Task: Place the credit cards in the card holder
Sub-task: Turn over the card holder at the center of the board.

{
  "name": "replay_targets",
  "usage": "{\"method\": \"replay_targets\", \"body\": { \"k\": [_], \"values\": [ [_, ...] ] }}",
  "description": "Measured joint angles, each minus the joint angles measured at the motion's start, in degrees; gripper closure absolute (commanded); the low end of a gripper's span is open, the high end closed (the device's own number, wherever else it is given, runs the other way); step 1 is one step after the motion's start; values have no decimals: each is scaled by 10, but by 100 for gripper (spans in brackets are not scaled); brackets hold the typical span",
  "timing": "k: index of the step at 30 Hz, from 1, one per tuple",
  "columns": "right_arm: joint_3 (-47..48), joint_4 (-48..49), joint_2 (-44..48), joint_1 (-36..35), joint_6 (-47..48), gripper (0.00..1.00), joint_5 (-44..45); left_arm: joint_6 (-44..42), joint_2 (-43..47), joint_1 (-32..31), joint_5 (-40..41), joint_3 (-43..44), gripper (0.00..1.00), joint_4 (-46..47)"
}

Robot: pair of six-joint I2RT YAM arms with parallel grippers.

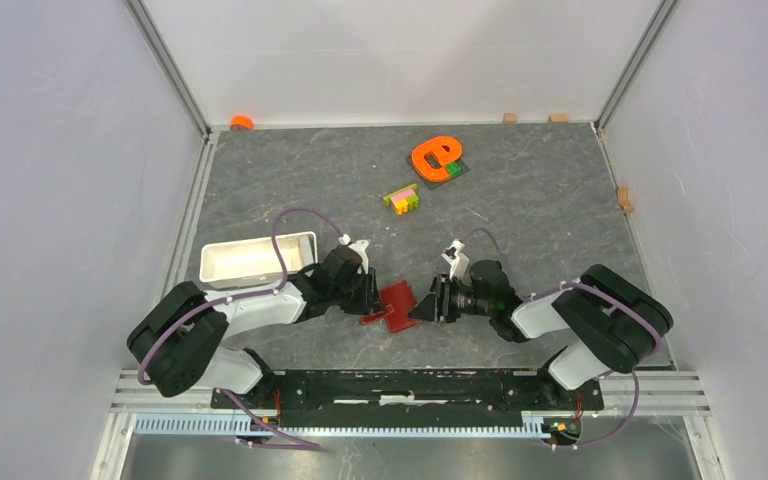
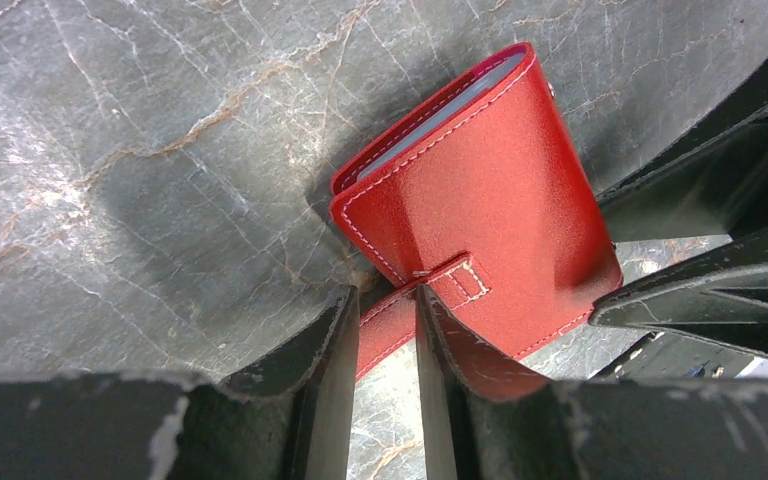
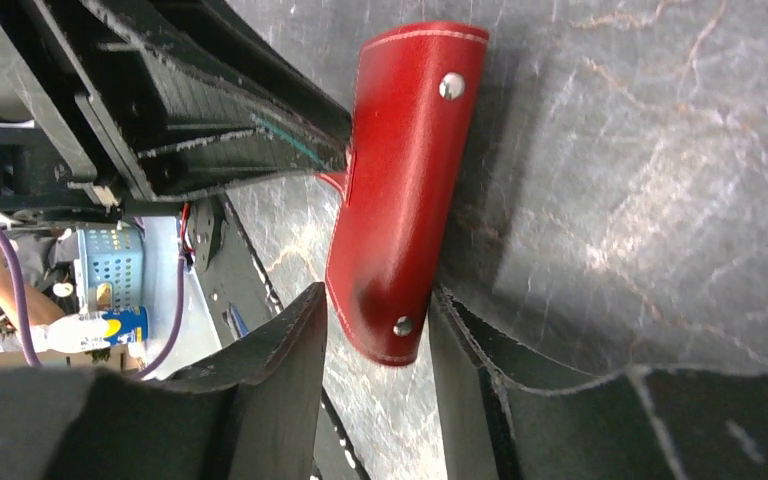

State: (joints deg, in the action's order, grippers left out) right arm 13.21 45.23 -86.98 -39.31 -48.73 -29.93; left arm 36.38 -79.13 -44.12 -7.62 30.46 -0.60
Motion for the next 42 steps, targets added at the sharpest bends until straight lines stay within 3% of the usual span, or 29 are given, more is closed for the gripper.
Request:
{"method": "replay_targets", "body": {
  "k": [4, 9, 11, 15, 17, 21, 24, 32, 37, 42],
  "values": [
    [22, 21, -40, -5, -7, 61, 0, 0, 0, 0, 0, -2, 66, 3],
    [50, 30, -75, -8, -12, 89, 1, 0, 4, 0, 1, -6, 63, 4],
    [53, 34, -78, -8, -14, 100, -1, 0, 9, 0, 2, -8, 48, 3],
    [57, 31, -74, -11, -13, 100, 1, -5, 25, -1, -3, -6, 10, -2],
    [62, -6, -46, -12, 3, 100, 9, -13, 37, -1, -4, 5, 1, -25],
    [80, -104, 23, -6, 52, 100, 36, -35, 62, 9, -5, 71, 0, -115],
    [125, -242, 91, 6, 117, 100, 90, -53, 83, 23, -28, 155, 0, -175],
    [302, -580, 199, 12, 282, 100, 332, -151, 131, 80, -39, 362, 0, -319],
    [360, -708, 208, 7, 322, 100, 475, -181, 187, 97, 4, 339, 0, -329],
    [379, -814, 162, -34, 313, 100, 623, -196, 188, 119, 25, 293, 0, -336]
  ]
}}
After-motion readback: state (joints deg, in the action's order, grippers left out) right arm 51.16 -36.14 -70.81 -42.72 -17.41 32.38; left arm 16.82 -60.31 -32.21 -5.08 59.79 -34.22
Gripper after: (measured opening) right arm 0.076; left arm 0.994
